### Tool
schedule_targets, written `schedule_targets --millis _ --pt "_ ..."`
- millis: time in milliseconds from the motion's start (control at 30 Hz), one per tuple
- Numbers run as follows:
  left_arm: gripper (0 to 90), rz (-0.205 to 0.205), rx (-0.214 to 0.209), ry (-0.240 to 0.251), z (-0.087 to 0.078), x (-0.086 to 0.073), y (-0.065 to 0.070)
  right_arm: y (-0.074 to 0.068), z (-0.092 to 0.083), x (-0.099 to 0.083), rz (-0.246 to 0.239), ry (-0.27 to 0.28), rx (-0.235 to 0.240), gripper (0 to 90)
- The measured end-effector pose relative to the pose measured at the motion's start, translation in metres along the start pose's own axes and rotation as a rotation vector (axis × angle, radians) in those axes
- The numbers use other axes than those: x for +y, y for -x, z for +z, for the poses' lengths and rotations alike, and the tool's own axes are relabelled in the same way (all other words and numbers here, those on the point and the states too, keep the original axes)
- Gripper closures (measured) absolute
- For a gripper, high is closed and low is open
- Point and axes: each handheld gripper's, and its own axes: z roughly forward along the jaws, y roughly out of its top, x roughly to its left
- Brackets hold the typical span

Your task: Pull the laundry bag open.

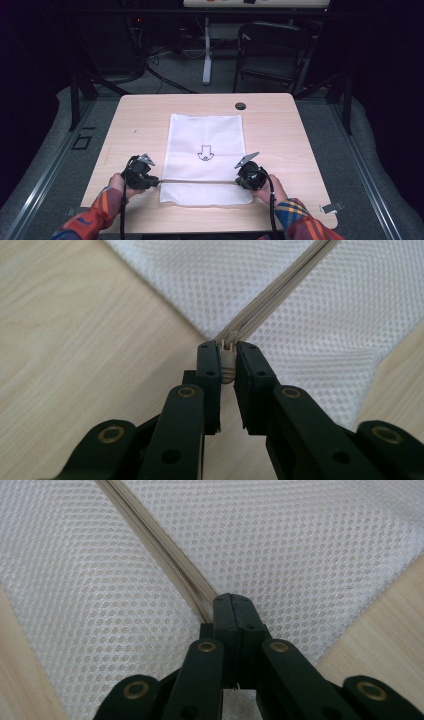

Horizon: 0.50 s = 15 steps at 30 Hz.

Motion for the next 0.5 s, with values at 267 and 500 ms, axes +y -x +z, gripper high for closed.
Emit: schedule_targets --millis 267,500 --pt "79.5 0.000 -0.026 0.020 0.000 0.001 -0.001 0.000 0.000 -0.001 -0.032 0.004 0.001 90.0" --pt "37.8 -0.017 -0.017 0.066 -0.007 0.004 -0.002 0.002 -0.016 0.003 -0.028 0.098 -0.017 48.8"
